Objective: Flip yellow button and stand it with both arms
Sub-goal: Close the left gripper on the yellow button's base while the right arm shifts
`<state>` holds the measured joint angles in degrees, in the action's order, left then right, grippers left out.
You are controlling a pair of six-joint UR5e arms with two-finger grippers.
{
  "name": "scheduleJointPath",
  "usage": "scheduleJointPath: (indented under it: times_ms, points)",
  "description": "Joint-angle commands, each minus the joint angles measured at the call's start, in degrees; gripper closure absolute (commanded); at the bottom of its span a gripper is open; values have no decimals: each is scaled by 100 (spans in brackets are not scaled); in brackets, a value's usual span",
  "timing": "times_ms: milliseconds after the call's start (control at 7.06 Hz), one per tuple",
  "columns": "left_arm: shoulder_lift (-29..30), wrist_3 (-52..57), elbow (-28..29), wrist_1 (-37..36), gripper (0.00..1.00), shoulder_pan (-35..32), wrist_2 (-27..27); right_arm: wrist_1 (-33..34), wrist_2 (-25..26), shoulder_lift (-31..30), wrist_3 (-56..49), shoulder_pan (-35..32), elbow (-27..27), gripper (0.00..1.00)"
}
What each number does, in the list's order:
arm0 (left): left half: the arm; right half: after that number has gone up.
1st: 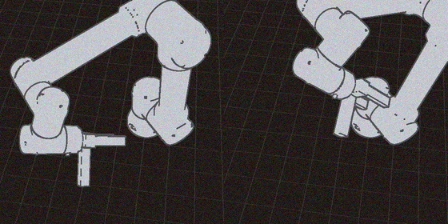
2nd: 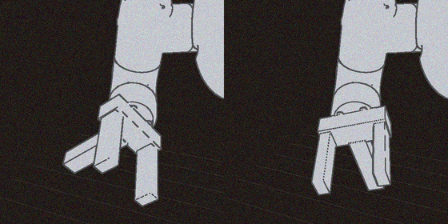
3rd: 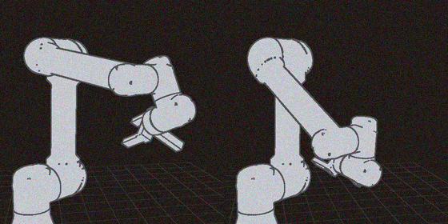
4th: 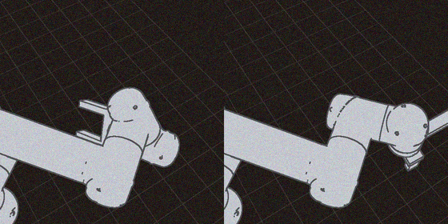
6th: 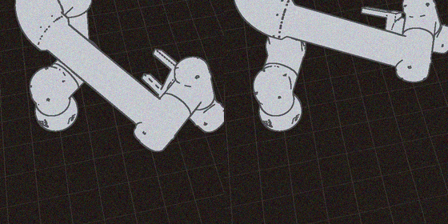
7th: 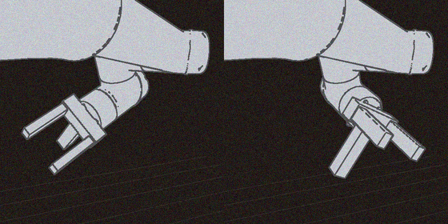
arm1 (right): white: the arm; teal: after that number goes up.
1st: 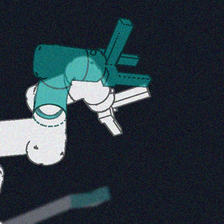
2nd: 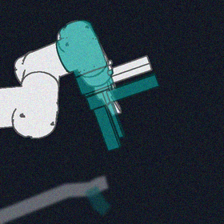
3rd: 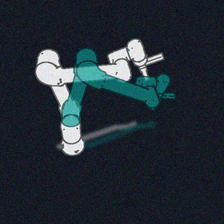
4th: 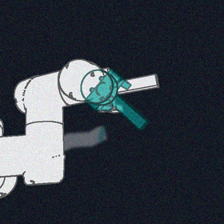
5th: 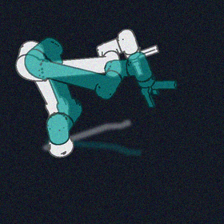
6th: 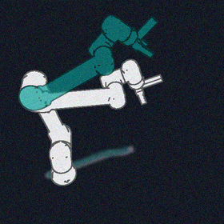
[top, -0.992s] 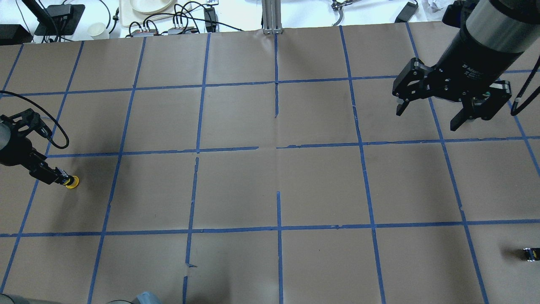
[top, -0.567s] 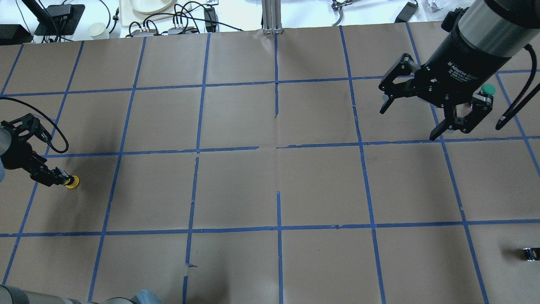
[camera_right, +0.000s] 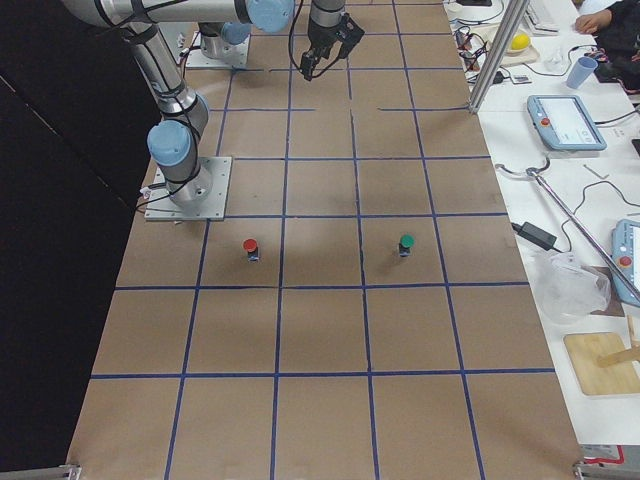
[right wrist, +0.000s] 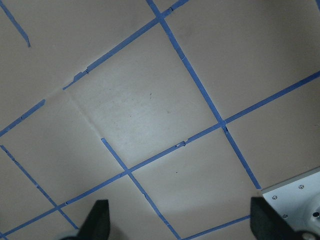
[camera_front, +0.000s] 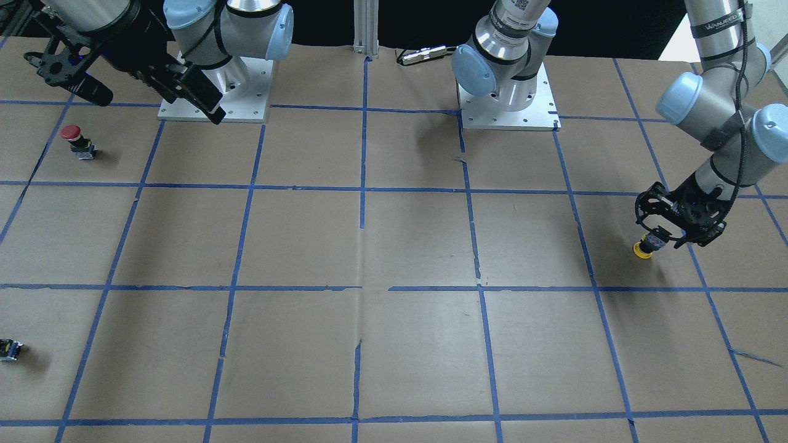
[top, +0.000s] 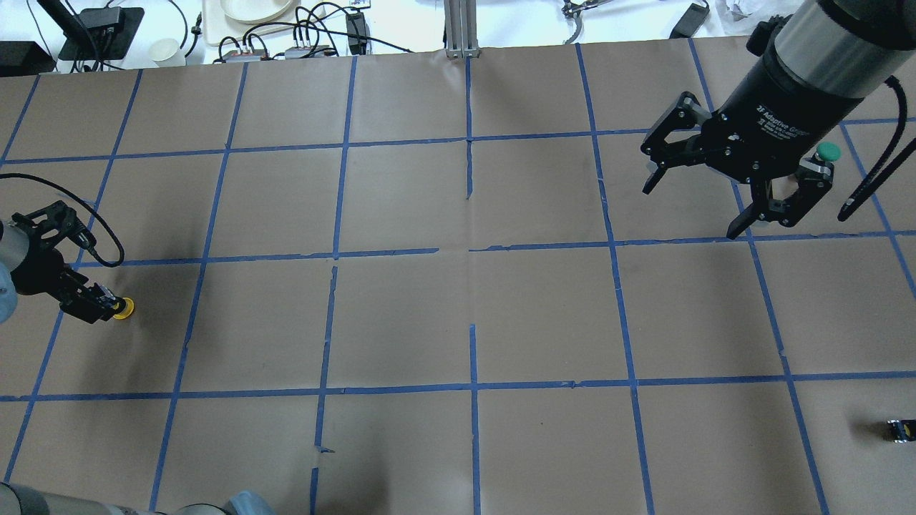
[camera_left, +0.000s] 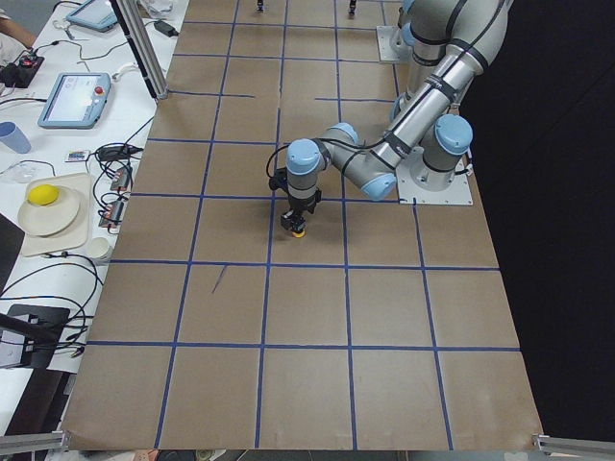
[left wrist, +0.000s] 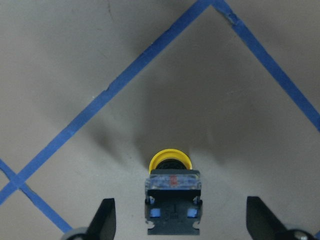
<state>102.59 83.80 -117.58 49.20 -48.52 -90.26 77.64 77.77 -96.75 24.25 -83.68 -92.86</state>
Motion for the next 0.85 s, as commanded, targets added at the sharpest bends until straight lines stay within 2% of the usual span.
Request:
scheduleJointPath:
  times_ms: [0,142,283,708]
  points:
    - [111,178,25,-120,36,0,-36,-12,19,16,1,1,-4,0]
    - [138,371,8,-234,52,0,-36,14,-16,-19,1,1,-4,0]
    - [156,365,16,-235,62,0,-36,6,-7,7,1,1,-4,0]
    - [-211,277,156,9,69,-114,51,58,-16,-19,1,1,5,0]
